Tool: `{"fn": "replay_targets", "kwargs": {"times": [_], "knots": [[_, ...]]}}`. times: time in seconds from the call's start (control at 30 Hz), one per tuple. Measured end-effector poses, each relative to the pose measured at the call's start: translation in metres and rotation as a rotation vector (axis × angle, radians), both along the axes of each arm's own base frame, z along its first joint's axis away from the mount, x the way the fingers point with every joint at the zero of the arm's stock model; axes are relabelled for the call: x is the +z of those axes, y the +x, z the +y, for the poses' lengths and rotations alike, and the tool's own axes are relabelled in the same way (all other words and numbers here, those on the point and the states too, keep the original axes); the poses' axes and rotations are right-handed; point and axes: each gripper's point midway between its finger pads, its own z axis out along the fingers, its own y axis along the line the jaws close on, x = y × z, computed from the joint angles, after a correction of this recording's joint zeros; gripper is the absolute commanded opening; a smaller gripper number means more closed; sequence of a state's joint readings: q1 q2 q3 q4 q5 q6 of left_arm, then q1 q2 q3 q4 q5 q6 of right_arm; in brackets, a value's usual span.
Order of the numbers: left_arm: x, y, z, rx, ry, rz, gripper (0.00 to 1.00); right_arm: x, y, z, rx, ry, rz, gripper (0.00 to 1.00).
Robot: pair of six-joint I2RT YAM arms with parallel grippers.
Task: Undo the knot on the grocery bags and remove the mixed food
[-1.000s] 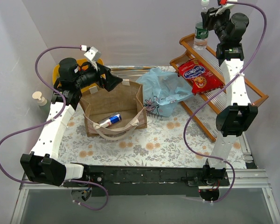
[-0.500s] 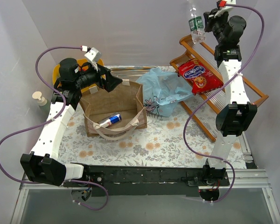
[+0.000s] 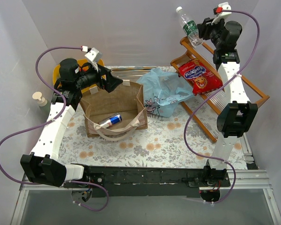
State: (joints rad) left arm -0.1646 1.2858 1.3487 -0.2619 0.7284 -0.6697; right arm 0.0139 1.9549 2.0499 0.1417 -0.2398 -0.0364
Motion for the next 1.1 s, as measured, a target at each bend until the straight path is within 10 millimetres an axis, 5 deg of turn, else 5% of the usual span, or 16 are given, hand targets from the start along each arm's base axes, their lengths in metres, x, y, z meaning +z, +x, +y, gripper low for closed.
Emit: {"fn": "replay_targets", "kwargs": {"times": [0.1, 0.13, 0.47, 0.67, 0.87, 1.1], "knots": [[0.0, 0.0, 0.0, 0.0, 0.0, 0.0, 0.98, -0.007, 0.0, 0.005, 0.029, 0.013, 0.019, 0.73], [0.0, 0.0, 0.0, 0.0, 0.0, 0.0, 0.98, -0.007, -0.002, 0.008, 0.047, 0.015, 0.021, 0.97], [0.0, 0.0, 0.0, 0.0, 0.001, 0.002, 0.98, 0.003, 0.0, 0.027, 0.131, -0.022, 0.002, 0.98], [-0.004, -0.001, 0.0, 0.0, 0.006, 0.018, 0.98, -0.031, 0.028, 0.024, 0.106, -0.07, 0.055, 0.98], [-0.005, -0.001, 0.0, 0.0, 0.008, 0.019, 0.98, -0.082, 0.042, 0.023, 0.105, -0.088, 0.167, 0.89], [-0.006, 0.0, 0.001, 0.004, 0.005, 0.027, 0.98, -0.083, 0.043, 0.024, 0.115, -0.123, 0.154, 0.42]]}}
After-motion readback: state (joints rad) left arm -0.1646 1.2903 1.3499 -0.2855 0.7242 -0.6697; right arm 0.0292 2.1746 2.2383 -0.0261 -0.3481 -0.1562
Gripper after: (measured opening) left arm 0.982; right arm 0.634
